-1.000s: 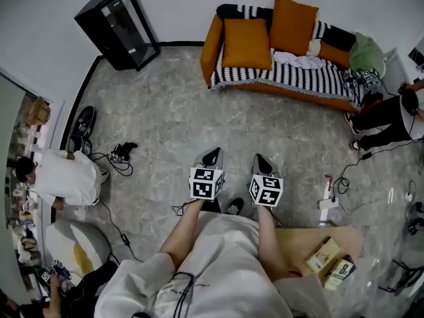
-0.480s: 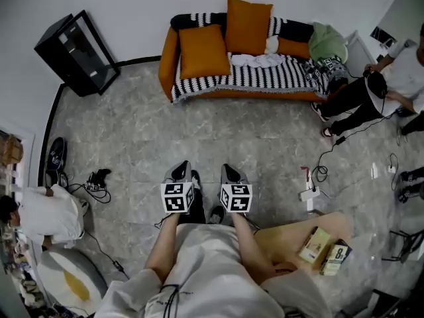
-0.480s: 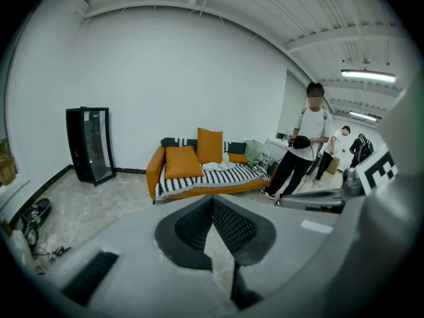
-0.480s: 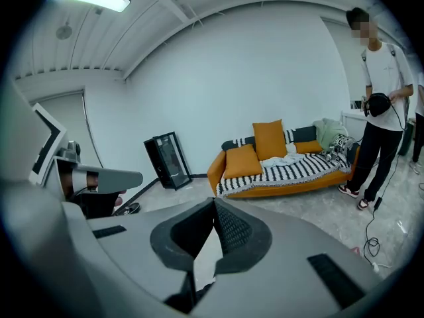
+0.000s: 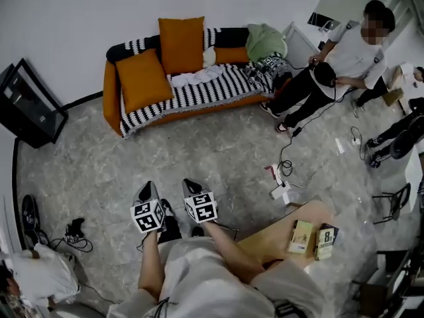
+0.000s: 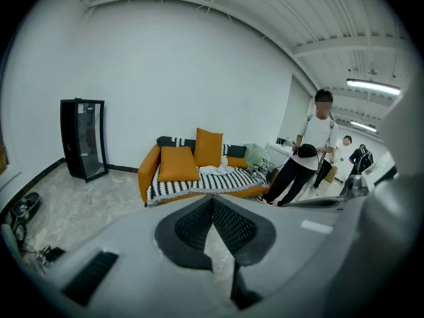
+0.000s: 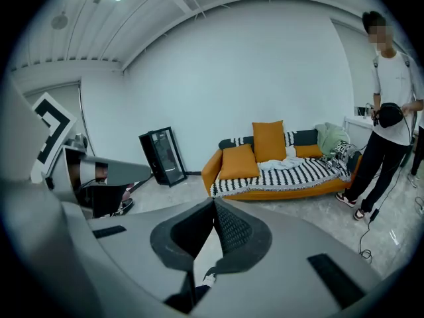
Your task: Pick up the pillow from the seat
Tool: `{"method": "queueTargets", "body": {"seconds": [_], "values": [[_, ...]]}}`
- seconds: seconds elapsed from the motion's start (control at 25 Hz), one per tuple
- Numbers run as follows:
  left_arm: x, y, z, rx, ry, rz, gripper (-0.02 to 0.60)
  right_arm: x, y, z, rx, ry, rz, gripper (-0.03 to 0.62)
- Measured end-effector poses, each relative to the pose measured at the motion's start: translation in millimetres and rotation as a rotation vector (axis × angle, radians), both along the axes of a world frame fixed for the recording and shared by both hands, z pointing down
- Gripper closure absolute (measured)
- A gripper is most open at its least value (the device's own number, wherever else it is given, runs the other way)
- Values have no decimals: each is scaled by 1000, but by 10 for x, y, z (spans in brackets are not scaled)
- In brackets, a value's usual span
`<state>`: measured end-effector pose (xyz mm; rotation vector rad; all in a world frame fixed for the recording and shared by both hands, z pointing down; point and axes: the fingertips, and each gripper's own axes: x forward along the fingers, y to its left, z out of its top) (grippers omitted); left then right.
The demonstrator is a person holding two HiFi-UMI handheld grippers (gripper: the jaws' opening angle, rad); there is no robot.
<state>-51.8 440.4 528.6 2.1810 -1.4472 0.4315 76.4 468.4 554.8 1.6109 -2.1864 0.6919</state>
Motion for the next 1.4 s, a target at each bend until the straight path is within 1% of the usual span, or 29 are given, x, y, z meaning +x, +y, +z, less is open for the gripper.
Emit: {"method": "queueTargets", "body": {"seconds": [0.12,0.32,0.76,0.92,1.08,1.24,1.4], "values": [[137,-220,-26,0,10,6,572,128,-182,-18,-2,15,3,586],[140,-591,-37,-1,16,17,572,132,-532,-25,0,9,19,586],[-8,-1385,-35,-2,-34,80,572,-95,-1326,-33,4,-21,61,586],[-104,-1627,-55,1,-33,98,572,-216,-1541,-49,7,-17,70,586],[-152,-1864,22,-3,-19,108,574,-279,-1732,20,-6,-1,81,586],[-343,-1973,75,-6,-25,126,572,-455,-1813,67,-12,-3,101,586],[-365,-2064,121,3,-10,138,574,-470,-1938,93,-5,11,115,586]]}}
